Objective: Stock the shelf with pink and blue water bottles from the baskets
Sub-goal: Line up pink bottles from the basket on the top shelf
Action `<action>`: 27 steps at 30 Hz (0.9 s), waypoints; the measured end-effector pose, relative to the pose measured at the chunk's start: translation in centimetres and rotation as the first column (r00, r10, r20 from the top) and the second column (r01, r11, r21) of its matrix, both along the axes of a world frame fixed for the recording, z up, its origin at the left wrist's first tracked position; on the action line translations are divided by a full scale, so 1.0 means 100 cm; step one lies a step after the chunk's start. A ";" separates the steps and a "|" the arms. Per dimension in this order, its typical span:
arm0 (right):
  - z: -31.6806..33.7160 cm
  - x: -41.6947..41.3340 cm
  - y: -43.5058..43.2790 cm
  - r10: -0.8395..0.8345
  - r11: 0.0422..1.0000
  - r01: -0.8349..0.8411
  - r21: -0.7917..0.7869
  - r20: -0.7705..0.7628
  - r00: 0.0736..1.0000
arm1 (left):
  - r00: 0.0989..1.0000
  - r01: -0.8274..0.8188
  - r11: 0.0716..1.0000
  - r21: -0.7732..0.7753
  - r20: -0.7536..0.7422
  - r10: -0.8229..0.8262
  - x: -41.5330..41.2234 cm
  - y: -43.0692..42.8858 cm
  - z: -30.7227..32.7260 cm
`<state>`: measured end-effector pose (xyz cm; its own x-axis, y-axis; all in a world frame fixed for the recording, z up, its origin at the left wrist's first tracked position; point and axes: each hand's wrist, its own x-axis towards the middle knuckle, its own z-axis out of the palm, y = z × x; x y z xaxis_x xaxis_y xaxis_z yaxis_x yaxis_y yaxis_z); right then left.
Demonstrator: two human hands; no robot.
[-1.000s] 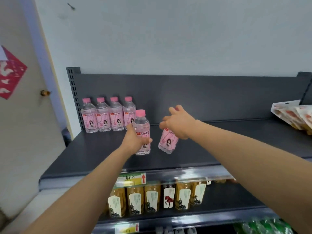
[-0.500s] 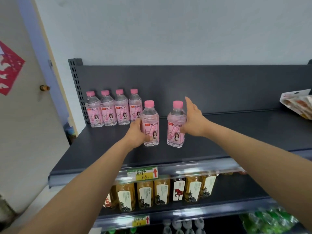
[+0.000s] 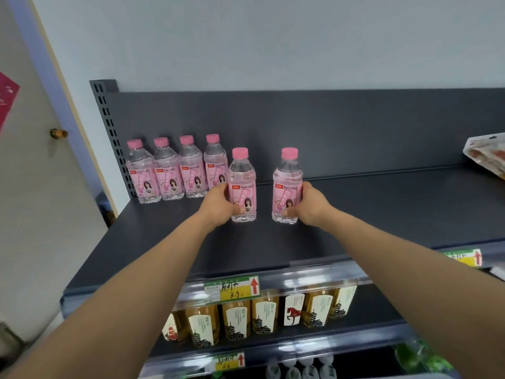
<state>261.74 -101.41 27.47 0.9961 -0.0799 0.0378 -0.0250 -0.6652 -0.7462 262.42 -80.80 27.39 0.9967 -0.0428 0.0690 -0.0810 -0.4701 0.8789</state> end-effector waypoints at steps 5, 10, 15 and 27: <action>-0.002 0.030 0.001 -0.006 0.999 0.005 0.053 0.007 1.000 | 0.998 -0.059 0.998 0.028 0.012 0.058 0.024 -0.008 0.001; -0.005 0.065 0.005 0.009 0.997 -0.011 0.080 0.028 1.000 | 0.991 -0.125 0.988 0.086 0.053 0.121 0.055 -0.015 -0.003; -0.011 0.096 0.010 0.012 0.997 -0.017 0.075 0.066 0.998 | 0.974 -0.209 0.973 0.099 0.106 0.199 0.076 -0.020 -0.009; -0.021 0.119 0.022 -0.070 0.988 0.054 0.144 0.105 0.992 | 0.919 -0.391 0.905 0.165 0.122 0.375 0.101 -0.028 -0.021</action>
